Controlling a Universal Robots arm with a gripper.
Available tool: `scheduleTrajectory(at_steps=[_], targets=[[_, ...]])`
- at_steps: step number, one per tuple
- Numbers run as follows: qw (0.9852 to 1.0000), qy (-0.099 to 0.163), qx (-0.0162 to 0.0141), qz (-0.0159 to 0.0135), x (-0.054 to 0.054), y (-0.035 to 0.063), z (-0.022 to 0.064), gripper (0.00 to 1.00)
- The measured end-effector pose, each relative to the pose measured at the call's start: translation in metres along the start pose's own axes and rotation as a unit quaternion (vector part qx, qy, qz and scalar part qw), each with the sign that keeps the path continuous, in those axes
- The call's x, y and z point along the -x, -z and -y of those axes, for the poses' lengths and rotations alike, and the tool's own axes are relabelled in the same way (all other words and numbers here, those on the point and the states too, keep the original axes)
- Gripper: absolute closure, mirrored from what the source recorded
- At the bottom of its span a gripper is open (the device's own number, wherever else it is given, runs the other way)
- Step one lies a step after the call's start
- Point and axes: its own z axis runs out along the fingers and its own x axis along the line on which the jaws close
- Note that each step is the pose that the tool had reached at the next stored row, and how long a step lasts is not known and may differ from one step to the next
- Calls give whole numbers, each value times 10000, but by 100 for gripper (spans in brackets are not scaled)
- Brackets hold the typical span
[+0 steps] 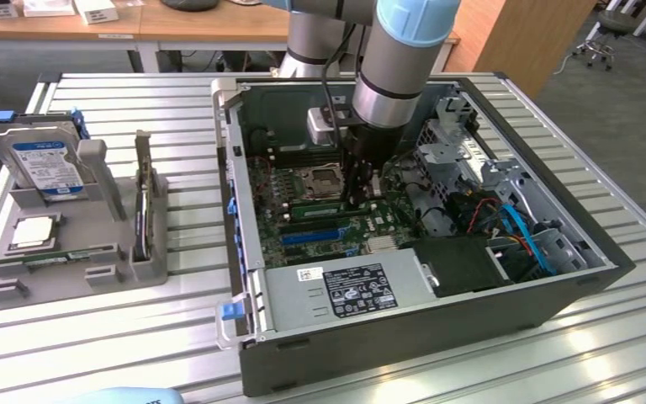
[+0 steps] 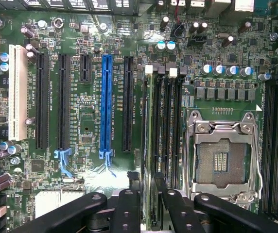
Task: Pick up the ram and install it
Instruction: 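Insert the ram into the slot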
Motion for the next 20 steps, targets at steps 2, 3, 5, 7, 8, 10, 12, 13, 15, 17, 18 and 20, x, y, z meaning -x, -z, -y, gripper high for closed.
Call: scheduleTrajectory(at_steps=[2, 3, 5, 7, 8, 10, 12, 13, 15, 17, 18, 20], targets=[[10000, 0, 0, 0, 1, 30, -1, 75], [10000, 0, 0, 1, 2, 51, -1, 75], [10000, 0, 0, 0, 4, 108, -3, 75], [10000, 0, 0, -3, 6, 176, -5, 75], [10000, 0, 0, -4, 7, 207, -6, 75], [10000, 0, 0, -5, 9, 266, -7, 75], [10000, 0, 0, -7, 11, 324, -9, 75], [10000, 0, 0, -9, 11, 351, -10, 75], [10000, 0, 0, -10, 13, 401, -11, 75], [10000, 0, 0, -12, 14, 447, -12, 75], [10000, 0, 0, -14, 15, 469, -13, 75], [10000, 0, 0, -15, 16, 501, -14, 75]])
